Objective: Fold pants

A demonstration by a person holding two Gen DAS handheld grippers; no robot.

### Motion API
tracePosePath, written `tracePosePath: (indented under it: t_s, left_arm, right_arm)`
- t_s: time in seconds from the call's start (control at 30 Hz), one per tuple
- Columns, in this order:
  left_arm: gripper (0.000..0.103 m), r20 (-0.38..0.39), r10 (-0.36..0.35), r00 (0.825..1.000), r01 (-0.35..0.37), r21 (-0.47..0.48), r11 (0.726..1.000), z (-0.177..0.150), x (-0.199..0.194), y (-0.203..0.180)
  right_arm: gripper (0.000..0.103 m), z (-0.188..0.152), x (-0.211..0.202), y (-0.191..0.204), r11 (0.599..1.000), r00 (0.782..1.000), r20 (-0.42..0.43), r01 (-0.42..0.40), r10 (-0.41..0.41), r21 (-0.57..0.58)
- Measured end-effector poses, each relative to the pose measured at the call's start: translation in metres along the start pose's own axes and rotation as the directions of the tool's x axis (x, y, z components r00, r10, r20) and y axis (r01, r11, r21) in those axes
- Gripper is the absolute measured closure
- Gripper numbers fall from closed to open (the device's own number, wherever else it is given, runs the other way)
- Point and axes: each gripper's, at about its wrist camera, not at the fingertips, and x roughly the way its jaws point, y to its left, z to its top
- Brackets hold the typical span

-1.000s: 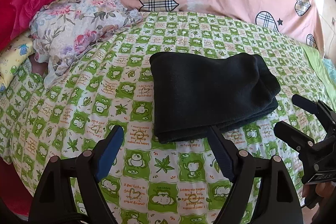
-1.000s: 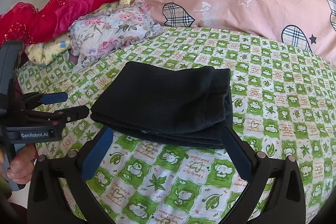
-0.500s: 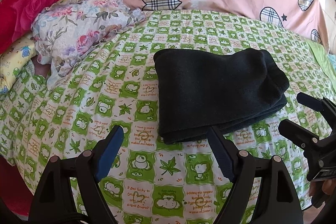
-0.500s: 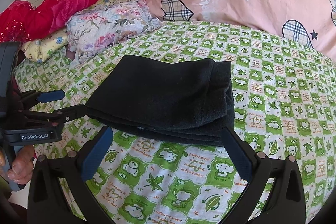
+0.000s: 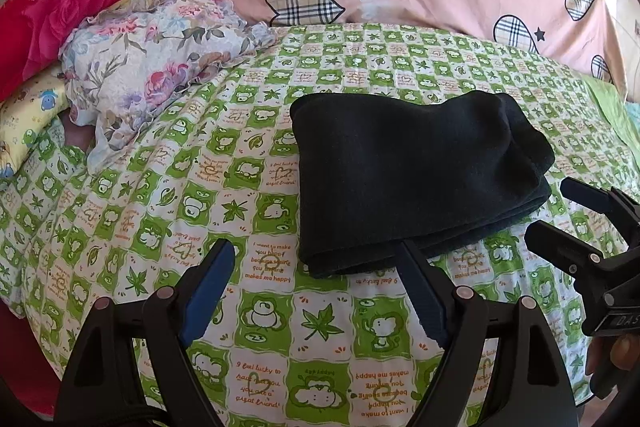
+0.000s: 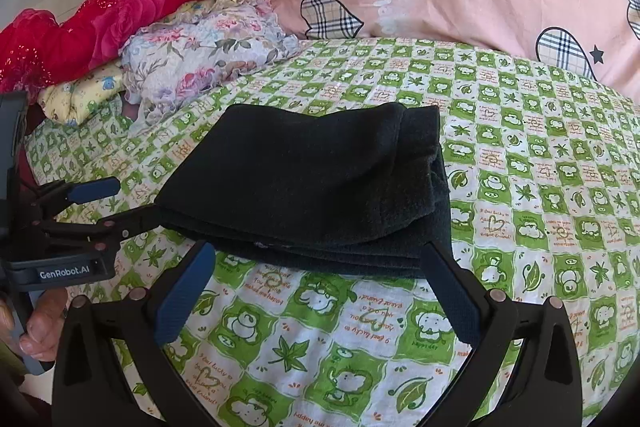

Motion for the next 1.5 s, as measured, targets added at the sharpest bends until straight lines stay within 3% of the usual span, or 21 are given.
tracePosePath:
  t_s: [0.37, 1.5]
  left_arm:
    - [0.02, 0.002, -0.003, 1.0, 0.003, 0.006, 1.0, -0.003, 0.002, -0.001]
    - [0.019, 0.012, -0.006, 1.0, 0.006, 0.011, 1.0, -0.001, 0.003, 0.0]
  right_arm:
    - [0.001, -0.003, 0.002, 0.003, 1.0, 0.999, 0.032, -0.021, 0.021, -0.006]
    - [0.001, -0.003, 0.01, 0.013, 0.998, 0.999, 0.022, -0.043, 0.044, -0.035]
